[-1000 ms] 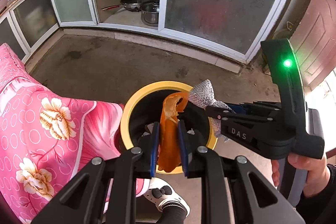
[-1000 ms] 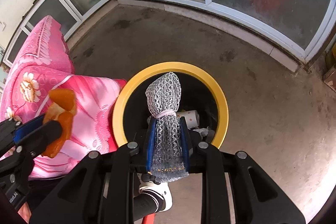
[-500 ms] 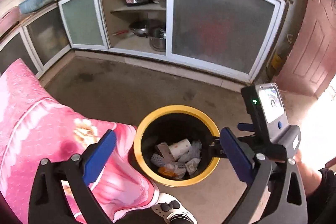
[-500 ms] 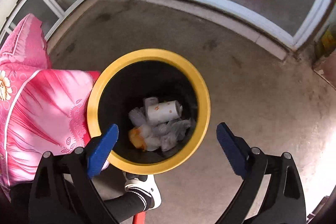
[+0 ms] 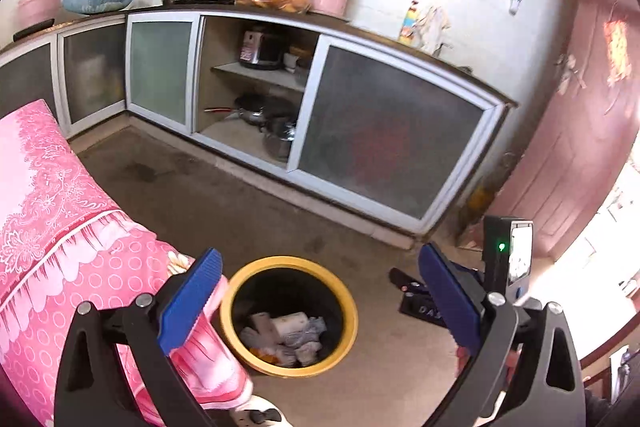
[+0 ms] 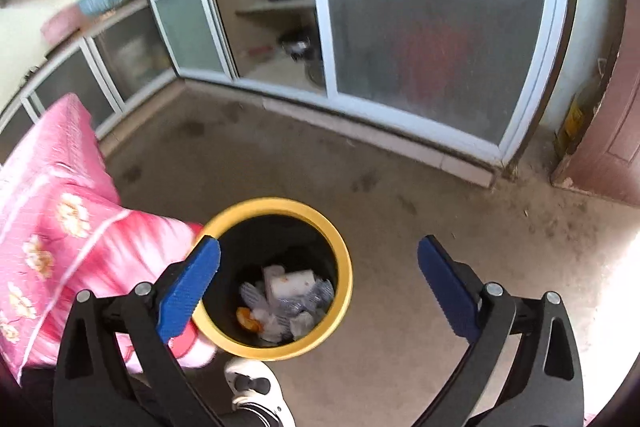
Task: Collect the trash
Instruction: 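Move both tools back over the last tissue on the bedspread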
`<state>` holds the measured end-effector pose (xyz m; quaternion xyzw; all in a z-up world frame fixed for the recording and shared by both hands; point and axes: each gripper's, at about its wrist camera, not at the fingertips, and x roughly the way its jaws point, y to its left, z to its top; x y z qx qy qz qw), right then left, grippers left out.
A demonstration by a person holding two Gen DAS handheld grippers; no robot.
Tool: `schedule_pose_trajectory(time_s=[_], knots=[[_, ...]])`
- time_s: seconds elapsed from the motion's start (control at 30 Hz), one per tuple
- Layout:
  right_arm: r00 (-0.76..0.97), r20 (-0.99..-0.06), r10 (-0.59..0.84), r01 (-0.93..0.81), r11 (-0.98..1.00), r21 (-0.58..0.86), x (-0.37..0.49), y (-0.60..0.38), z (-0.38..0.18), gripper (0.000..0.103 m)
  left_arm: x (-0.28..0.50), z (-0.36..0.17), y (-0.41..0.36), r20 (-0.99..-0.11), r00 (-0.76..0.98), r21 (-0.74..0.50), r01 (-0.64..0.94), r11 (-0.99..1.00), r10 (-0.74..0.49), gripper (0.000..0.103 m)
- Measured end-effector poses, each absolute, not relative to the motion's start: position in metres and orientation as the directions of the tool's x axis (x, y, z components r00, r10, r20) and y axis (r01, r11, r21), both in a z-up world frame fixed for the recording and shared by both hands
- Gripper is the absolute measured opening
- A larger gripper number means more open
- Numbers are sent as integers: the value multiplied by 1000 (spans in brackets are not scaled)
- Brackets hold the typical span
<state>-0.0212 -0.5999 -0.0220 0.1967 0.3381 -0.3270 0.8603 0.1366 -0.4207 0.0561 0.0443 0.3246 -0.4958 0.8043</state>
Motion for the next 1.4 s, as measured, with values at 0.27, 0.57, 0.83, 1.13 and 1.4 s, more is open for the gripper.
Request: schedule_pose_trajectory(time_s=[0.27, 0.57, 0.83, 1.13, 1.4], knots=[[591, -608, -531, 706, 704, 71, -37, -565, 9, 95, 121, 67, -393, -515, 276, -275, 844, 461, -812, 95], [543, -568, -619, 748, 663, -8, -40, -544, 24, 95, 104, 83, -363, -468, 347, -217, 846, 486, -813, 95], [570, -501, -651, 763, 646, 29, -53, -535, 43, 95, 98, 87, -352, -474, 339, -234, 841, 488, -813, 95], [598, -497, -629, 742, 669, 46, -56, -533, 48, 95, 89, 94, -342, -445, 393, -205, 830, 518, -805, 95], [605, -459, -651, 731, 682, -4, -58, -519, 51, 95, 85, 94, -335, -450, 386, -224, 824, 521, -805, 95]])
